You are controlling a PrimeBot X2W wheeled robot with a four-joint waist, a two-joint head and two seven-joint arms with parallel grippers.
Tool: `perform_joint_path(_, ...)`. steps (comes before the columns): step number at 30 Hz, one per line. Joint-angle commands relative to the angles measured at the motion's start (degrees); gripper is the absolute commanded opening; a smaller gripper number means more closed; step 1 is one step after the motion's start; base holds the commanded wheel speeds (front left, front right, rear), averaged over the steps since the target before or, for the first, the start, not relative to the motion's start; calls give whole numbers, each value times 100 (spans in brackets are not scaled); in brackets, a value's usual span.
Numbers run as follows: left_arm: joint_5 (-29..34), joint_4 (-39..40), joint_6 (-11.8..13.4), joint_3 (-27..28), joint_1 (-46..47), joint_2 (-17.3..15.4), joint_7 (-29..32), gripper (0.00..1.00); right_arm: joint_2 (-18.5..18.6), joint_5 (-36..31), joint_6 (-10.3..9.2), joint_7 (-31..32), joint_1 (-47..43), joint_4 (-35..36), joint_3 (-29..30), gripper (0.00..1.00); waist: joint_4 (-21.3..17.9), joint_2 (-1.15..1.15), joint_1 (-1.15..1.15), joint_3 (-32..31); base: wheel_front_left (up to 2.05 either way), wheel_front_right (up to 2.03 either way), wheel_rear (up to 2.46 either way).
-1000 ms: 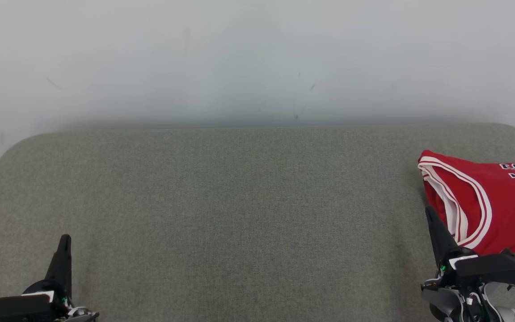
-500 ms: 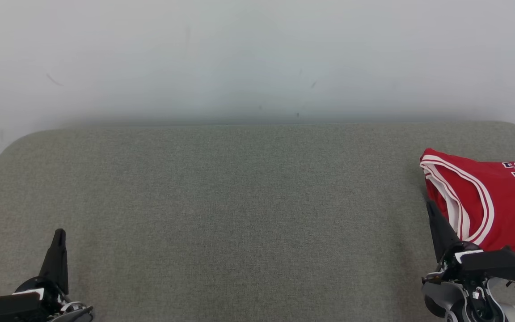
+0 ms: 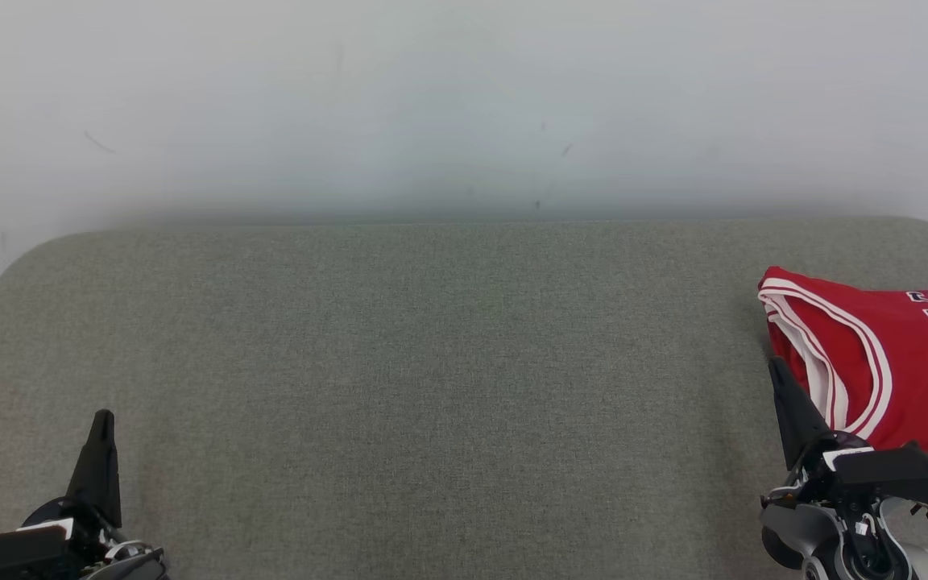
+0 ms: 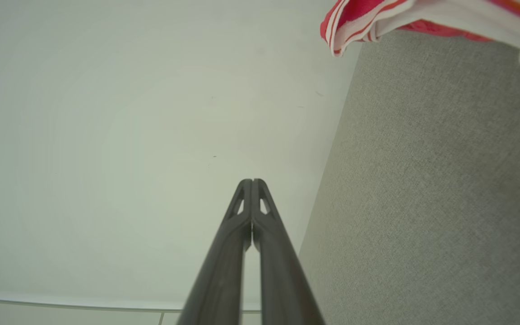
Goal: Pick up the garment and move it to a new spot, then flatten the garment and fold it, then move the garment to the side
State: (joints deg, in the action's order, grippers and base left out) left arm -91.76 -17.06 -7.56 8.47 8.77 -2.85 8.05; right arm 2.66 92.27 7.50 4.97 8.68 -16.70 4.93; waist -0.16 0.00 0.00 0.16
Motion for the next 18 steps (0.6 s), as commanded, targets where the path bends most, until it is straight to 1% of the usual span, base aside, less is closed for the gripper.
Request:
perform_joint_path(1,-31,0,-9,19,60,-17,22,0,40,20,-2,4,40,13,17,0,0,0,0,0,0,0,0)
perform_joint_path(18,-23,1,-9,27,61,-12,26,0,39,20,-2,4,40,13,17,0,0,0,0,0,0,0,0)
